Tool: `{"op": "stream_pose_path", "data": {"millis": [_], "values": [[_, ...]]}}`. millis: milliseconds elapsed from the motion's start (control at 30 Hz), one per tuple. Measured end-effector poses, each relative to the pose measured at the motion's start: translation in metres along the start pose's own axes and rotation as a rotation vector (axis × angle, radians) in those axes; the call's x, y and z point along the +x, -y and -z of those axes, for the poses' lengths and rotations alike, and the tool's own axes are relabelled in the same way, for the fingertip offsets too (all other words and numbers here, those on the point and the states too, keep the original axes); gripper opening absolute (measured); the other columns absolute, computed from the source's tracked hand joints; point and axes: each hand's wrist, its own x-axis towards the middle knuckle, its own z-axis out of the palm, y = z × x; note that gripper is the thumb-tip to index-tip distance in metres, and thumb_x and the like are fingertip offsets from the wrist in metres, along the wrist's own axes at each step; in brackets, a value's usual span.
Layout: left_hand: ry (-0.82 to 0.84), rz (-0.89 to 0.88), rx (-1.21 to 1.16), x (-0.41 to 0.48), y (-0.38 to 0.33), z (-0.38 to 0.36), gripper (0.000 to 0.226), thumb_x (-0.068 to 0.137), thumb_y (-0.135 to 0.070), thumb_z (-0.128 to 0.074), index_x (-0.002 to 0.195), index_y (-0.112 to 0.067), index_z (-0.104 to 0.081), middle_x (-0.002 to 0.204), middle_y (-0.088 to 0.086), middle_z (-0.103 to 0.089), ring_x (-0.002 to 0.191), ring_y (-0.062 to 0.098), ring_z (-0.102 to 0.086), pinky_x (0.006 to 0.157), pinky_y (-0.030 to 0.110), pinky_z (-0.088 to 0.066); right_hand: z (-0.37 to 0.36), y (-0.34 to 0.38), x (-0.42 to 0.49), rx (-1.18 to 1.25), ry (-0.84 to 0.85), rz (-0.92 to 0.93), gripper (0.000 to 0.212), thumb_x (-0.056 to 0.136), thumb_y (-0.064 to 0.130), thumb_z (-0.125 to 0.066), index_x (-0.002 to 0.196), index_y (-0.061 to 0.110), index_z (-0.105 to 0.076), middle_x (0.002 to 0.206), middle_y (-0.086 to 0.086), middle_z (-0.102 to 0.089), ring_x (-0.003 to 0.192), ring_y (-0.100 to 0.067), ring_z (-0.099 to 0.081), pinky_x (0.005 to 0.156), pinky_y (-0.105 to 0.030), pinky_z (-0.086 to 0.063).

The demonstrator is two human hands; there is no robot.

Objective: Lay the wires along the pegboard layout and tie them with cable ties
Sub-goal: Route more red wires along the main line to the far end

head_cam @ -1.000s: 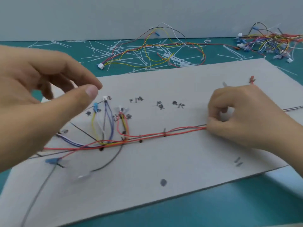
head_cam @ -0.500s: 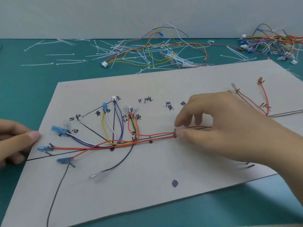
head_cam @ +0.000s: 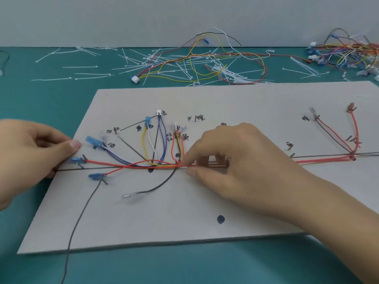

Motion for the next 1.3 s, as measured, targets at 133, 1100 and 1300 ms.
{"op": "stream_pose_path", "data": {"millis": [133,1100,1300], "values": [[0.072,0.023,0.112,0.015,-0.027,0.007,0.038,0.061,-0.064,-0.075,0.088,-0.038,-0.077,0.056,0.003,-0.071,0.045,0.030,-0.069,0.049,0.036,-0.061,-0.004,0.000,0.006,-0.115,0.026,-0.004,0.009,0.090,0.022,-0.069,0.088,0.028,-0.075,0.075,0.011,-0.061,0.076,-0.014,-0.056,0.081,-0.039,-0.044],[0.360,-0.561,0.207,-0.030,-0.039,0.000,0.044,0.077,-0.067,-0.080,0.111,-0.039,-0.079,0.095,-0.011,-0.071,0.058,0.007,-0.060,0.050,0.005,-0.036,0.010,-0.003,0.019,0.008,0.051,-0.202,0.024,0.076,0.008,-0.061,0.085,0.030,-0.065,0.071,0.009,-0.063,0.070,-0.005,-0.059,0.064,-0.029,-0.053],[0.347,-0.655,0.252,-0.021,-0.049,-0.010,0.030,0.075,-0.069,-0.082,0.096,-0.048,-0.079,0.074,-0.012,-0.061,0.045,0.007,-0.048,0.043,0.008,-0.024,0.010,0.007,0.015,-0.082,-0.026,-0.194,0.019,0.077,0.013,-0.059,0.086,0.030,-0.061,0.072,0.010,-0.059,0.070,-0.005,-0.054,0.063,-0.030,-0.047]]}}
